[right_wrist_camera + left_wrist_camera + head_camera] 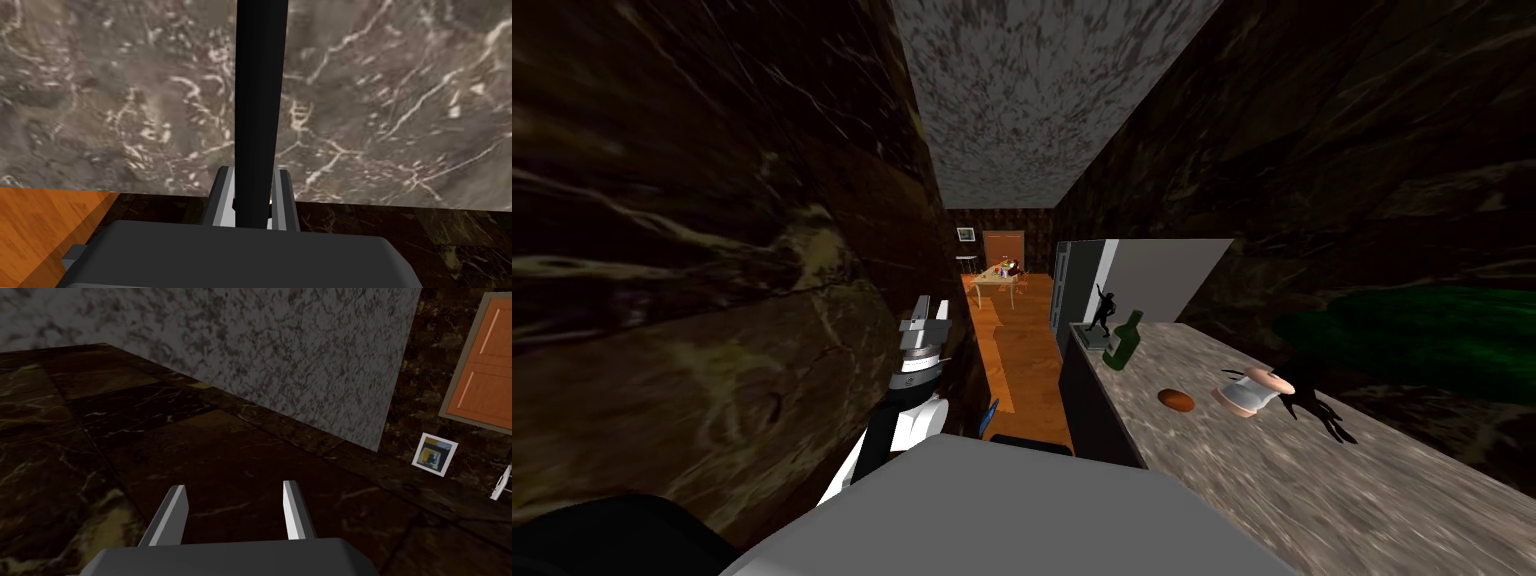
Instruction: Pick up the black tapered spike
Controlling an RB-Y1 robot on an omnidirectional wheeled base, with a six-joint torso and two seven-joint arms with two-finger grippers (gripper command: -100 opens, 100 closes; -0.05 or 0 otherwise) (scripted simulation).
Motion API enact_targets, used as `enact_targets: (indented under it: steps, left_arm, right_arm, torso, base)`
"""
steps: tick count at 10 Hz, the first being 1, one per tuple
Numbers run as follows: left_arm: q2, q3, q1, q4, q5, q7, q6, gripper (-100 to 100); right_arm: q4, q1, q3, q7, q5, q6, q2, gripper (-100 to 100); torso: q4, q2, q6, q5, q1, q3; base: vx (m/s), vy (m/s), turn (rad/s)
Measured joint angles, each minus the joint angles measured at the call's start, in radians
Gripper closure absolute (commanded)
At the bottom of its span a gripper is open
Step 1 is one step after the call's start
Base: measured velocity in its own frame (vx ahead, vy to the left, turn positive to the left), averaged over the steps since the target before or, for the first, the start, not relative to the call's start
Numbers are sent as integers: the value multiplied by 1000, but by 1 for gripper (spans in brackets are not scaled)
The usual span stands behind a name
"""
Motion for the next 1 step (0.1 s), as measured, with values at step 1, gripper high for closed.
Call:
enact_targets:
  steps: [1]
  left_arm:
    - [0, 0, 0, 0, 0, 0, 0, 0]
  right_arm:
    - [-2, 1, -1, -2, 1, -1, 0, 0]
  torso:
    - [0, 0, 0, 0, 1, 0]
  base:
    - [0, 0, 0]
